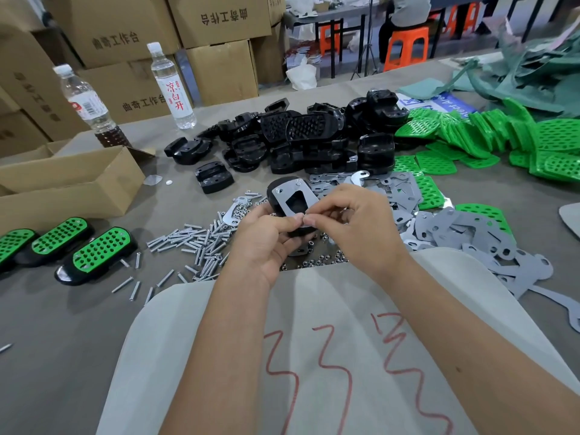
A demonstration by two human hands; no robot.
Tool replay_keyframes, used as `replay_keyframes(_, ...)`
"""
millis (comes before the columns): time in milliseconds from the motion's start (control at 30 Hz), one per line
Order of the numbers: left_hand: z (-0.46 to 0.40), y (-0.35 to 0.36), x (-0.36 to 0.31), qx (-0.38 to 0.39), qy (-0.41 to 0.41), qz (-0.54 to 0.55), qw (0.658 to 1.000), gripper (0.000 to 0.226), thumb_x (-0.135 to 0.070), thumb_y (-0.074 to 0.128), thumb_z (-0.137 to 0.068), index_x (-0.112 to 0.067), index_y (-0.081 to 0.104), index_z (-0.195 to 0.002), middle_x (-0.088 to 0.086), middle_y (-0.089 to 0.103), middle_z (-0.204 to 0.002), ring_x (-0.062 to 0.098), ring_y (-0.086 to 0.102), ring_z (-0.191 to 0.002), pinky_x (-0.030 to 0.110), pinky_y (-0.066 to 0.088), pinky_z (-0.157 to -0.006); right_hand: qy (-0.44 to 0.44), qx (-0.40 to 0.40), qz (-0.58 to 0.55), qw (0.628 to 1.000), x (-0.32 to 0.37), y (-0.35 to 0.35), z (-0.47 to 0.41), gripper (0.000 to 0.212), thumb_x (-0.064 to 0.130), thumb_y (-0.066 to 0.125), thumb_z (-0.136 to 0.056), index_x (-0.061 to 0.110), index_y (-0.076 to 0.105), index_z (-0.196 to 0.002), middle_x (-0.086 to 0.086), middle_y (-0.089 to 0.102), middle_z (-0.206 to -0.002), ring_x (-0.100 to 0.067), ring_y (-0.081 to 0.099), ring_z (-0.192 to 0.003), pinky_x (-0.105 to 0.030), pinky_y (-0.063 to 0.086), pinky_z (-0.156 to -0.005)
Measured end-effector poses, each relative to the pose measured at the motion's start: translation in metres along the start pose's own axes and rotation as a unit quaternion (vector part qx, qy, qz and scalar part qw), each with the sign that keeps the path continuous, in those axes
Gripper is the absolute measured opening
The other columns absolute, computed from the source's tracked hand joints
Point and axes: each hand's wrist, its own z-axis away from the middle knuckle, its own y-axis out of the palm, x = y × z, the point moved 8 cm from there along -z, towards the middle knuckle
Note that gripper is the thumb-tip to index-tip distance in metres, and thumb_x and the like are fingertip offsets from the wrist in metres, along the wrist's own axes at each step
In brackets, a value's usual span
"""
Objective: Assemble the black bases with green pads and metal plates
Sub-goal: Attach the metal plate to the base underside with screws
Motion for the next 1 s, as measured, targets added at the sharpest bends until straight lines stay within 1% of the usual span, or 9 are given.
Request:
replay_keyframes(67, 0.0013, 0.0013, 0.0001, -0.002, -0.007, 0.011, 1.0, 0.036, 0.02, 0.058, -0.087, -0.001, 0.064, -0.115, 0.016, 0.078, -0.091, 0.027, 0.078, -0.076, 0.039, 0.065, -0.067, 0.0, 0.001, -0.024, 1.0, -0.0001, -0.0004, 0.0007, 0.008, 0.009, 0.088, -0.08, 0.013, 0.082, -0.082, -0.001, 0.068, -0.079, -0.012, 0.058, -0.067, -0.027, 0.049, -0.064)
replay_keyframes(167, 0.0031, 0.0008, -0.0004, -0.002, -0.015, 0.044, 0.999, 0.037, 0.02, 0.059, -0.088, 0.003, 0.063, -0.12, 0.018, 0.078, -0.091, 0.027, 0.078, -0.076, 0.035, 0.064, -0.064, 0.007, 0.007, -0.054, 0.998, -0.0022, -0.0018, 0.0002, 0.009, 0.005, 0.087, -0.08, 0.01, 0.08, -0.083, -0.003, 0.069, -0.081, -0.019, 0.063, -0.071, -0.043, 0.057, -0.068)
replay_keyframes(267, 0.0049, 0.0012, -0.0019, 0.01, -0.015, 0.057, 0.998, 0.037, 0.019, 0.059, -0.089, 0.001, 0.063, -0.121, 0.018, 0.078, -0.092, 0.026, 0.078, -0.078, 0.033, 0.063, -0.064, 0.007, 0.019, -0.071, 0.997, -0.0032, -0.0007, 0.0002, 0.009, 0.002, 0.085, -0.081, 0.009, 0.08, -0.084, -0.004, 0.069, -0.083, -0.024, 0.066, -0.074, -0.052, 0.057, -0.071)
replay_keyframes(500, 0.0055, 0.0068, -0.0038, 0.044, -0.009, 0.025, 0.999, 0.031, 0.01, 0.064, -0.091, -0.004, 0.066, -0.118, 0.016, 0.079, -0.102, 0.026, 0.079, -0.088, 0.033, 0.064, -0.073, 0.004, -0.012, -0.086, 0.996, -0.0029, -0.0055, 0.0009, 0.009, 0.005, 0.085, -0.083, 0.012, 0.08, -0.084, -0.004, 0.069, -0.08, -0.023, 0.062, -0.074, -0.045, 0.056, -0.07)
replay_keyframes(633, 0.0063, 0.0037, -0.0041, 0.024, -0.006, -0.019, 1.0, 0.035, 0.005, 0.068, -0.09, -0.011, 0.068, -0.121, 0.008, 0.08, -0.096, 0.019, 0.077, -0.077, 0.028, 0.063, -0.066, 0.0, 0.009, -0.082, 0.997, -0.0017, -0.0026, 0.0009, 0.011, 0.003, 0.086, -0.081, 0.011, 0.081, -0.087, -0.004, 0.066, -0.083, -0.026, 0.06, -0.075, -0.043, 0.055, -0.07)
replay_keyframes(733, 0.0055, 0.0015, -0.0061, 0.003, 0.006, -0.02, 1.0, 0.042, 0.004, 0.071, -0.088, -0.015, 0.068, -0.125, 0.007, 0.08, -0.097, 0.018, 0.077, -0.077, 0.027, 0.06, -0.065, 0.008, 0.023, -0.089, 0.996, -0.0034, -0.0024, -0.0006, 0.013, 0.003, 0.086, -0.081, 0.013, 0.081, -0.087, -0.007, 0.066, -0.085, -0.029, 0.061, -0.077, -0.045, 0.056, -0.07)
replay_keyframes(867, 0.0063, 0.0036, -0.0081, -0.008, 0.036, -0.043, 0.998, 0.046, 0.003, 0.072, -0.087, -0.015, 0.066, -0.13, 0.009, 0.08, -0.099, 0.019, 0.077, -0.081, 0.027, 0.06, -0.071, 0.008, 0.013, -0.064, 0.998, -0.005, -0.0042, 0.0, 0.013, 0.011, 0.089, -0.079, 0.017, 0.078, -0.078, 0.0, 0.068, -0.077, -0.017, 0.055, -0.068, -0.04, 0.052, -0.063)
replay_keyframes(933, 0.0066, 0.0036, -0.0087, -0.015, 0.044, -0.054, 0.997, 0.05, 0.003, 0.072, -0.087, -0.016, 0.064, -0.132, 0.008, 0.081, -0.099, 0.018, 0.076, -0.078, 0.027, 0.058, -0.07, 0.0, 0.013, -0.056, 0.998, -0.004, -0.0039, 0.0005, 0.015, 0.013, 0.09, -0.079, 0.017, 0.076, -0.076, -0.001, 0.068, -0.076, -0.021, 0.054, -0.068, -0.039, 0.049, -0.061)
replay_keyframes(1000, 0.0062, 0.0016, -0.0092, -0.027, 0.045, -0.057, 0.997, 0.05, 0.003, 0.072, -0.087, -0.015, 0.064, -0.132, 0.007, 0.08, -0.099, 0.017, 0.074, -0.075, 0.025, 0.055, -0.064, -0.003, 0.027, -0.06, 0.998, -0.0036, -0.0029, 0.0001, 0.013, 0.013, 0.088, -0.082, 0.017, 0.076, -0.079, -0.003, 0.067, -0.077, -0.027, 0.058, -0.071, -0.044, 0.054, -0.063)
